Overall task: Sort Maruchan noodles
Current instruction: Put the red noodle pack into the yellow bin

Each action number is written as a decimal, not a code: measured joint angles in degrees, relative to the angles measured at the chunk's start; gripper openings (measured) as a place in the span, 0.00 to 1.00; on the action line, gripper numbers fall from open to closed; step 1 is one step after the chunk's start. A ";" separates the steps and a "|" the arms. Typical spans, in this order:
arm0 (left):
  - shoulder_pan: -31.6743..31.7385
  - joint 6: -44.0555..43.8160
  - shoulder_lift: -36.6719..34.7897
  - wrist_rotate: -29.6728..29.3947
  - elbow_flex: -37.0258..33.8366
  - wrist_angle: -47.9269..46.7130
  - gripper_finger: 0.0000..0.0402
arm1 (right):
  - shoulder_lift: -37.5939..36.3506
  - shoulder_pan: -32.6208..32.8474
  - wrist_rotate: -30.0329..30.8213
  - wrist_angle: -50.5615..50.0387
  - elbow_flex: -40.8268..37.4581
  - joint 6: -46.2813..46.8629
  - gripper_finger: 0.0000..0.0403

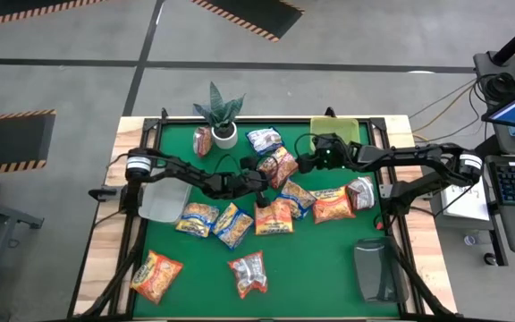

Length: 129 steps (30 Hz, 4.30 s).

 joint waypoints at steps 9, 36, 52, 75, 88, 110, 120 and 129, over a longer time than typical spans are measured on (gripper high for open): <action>1.99 -3.92 0.23 0.02 -0.08 -4.46 0.00 | 0.03 0.00 0.47 -0.26 -0.07 0.00 0.50; 2.55 -5.40 0.45 0.22 -0.17 -4.56 0.00 | 18.02 0.00 -8.42 24.68 -0.04 -0.44 0.50; 2.55 -5.45 0.45 0.20 -0.17 -4.56 0.00 | 20.55 0.50 -9.46 29.63 0.04 -1.98 0.20; 1.94 -1.33 -21.36 0.02 -2.60 -19.27 0.00 | 7.48 3.51 -6.91 26.16 -0.02 -10.98 0.02; 1.98 9.01 -34.44 0.17 -3.32 -19.26 0.00 | -11.60 2.10 17.67 -14.13 10.80 -21.30 0.02; 1.93 7.15 -37.72 0.72 -5.00 -19.58 0.00 | -11.17 -14.63 38.47 -43.58 16.62 -22.12 0.02; 2.17 7.95 -44.55 0.61 -9.60 -18.30 0.00 | -11.17 -15.54 38.44 -31.92 9.86 -25.27 0.02; 2.26 7.71 -50.60 0.52 -13.06 -17.95 0.00 | -11.17 -15.54 39.28 -29.90 7.34 -25.94 0.02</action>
